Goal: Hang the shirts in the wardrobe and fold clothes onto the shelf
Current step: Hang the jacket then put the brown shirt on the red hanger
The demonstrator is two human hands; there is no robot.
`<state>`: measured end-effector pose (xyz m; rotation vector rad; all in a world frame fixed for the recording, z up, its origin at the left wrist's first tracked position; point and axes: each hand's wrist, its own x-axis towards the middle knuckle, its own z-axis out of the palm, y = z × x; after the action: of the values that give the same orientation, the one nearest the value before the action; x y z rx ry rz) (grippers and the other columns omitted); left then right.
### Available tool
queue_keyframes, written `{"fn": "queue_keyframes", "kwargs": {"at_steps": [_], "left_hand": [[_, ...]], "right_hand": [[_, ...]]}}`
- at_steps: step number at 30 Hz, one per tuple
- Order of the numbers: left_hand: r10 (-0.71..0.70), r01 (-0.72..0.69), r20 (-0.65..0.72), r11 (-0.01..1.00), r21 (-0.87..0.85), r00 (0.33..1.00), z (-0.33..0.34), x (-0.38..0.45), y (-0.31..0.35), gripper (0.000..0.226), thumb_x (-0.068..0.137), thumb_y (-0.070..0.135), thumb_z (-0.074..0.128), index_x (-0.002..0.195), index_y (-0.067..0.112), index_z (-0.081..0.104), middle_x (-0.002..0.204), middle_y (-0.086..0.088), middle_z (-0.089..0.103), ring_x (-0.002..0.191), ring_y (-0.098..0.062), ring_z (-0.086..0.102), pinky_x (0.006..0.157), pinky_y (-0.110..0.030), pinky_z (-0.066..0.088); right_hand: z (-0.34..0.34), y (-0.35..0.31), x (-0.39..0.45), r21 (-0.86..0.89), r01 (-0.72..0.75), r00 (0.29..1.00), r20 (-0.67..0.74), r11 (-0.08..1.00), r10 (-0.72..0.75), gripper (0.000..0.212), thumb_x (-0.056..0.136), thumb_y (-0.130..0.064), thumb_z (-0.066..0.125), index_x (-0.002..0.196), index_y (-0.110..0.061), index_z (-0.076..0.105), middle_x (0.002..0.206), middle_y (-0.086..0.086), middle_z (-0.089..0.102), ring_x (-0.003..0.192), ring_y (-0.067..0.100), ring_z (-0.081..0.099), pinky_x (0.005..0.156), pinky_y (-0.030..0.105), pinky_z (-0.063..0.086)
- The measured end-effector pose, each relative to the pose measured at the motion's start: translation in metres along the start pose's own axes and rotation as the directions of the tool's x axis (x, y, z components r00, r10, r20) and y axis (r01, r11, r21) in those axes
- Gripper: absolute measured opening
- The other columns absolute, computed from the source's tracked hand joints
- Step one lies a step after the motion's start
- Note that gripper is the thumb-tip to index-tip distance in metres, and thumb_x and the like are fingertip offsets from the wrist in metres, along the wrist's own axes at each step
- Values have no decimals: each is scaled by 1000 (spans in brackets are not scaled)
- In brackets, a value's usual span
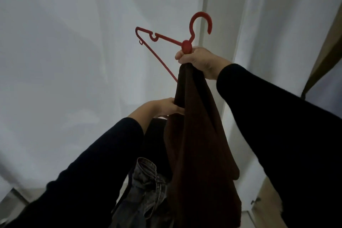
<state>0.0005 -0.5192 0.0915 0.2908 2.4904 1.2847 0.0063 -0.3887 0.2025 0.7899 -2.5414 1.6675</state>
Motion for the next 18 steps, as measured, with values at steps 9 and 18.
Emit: {"fn": "queue_keyframes", "kwargs": {"at_steps": [9, 18], "left_hand": [[-116, 160, -166, 945, 286, 979, -16, 18, -28, 45, 92, 40, 54, 129, 15, 53, 126, -6, 58, 117, -28, 54, 106, -41, 39], [-149, 13, -412, 949, -315, 899, -31, 21, 29, 18, 91, 8, 45, 103, 9, 59, 87, -9, 58, 74, -22, 57, 54, -27, 48]], "right_hand": [[-76, 20, -11, -36, -57, 968, -246, 998, 46, 19, 90, -1, 52, 80, -15, 59, 92, 1, 57, 86, 12, 55, 72, 21, 44], [-86, 60, -15, -123, -140, 930, -358, 983, 88, 9, 92, -26, 56, 87, -19, 51, 79, -3, 46, 71, 10, 44, 72, 23, 39]]}}
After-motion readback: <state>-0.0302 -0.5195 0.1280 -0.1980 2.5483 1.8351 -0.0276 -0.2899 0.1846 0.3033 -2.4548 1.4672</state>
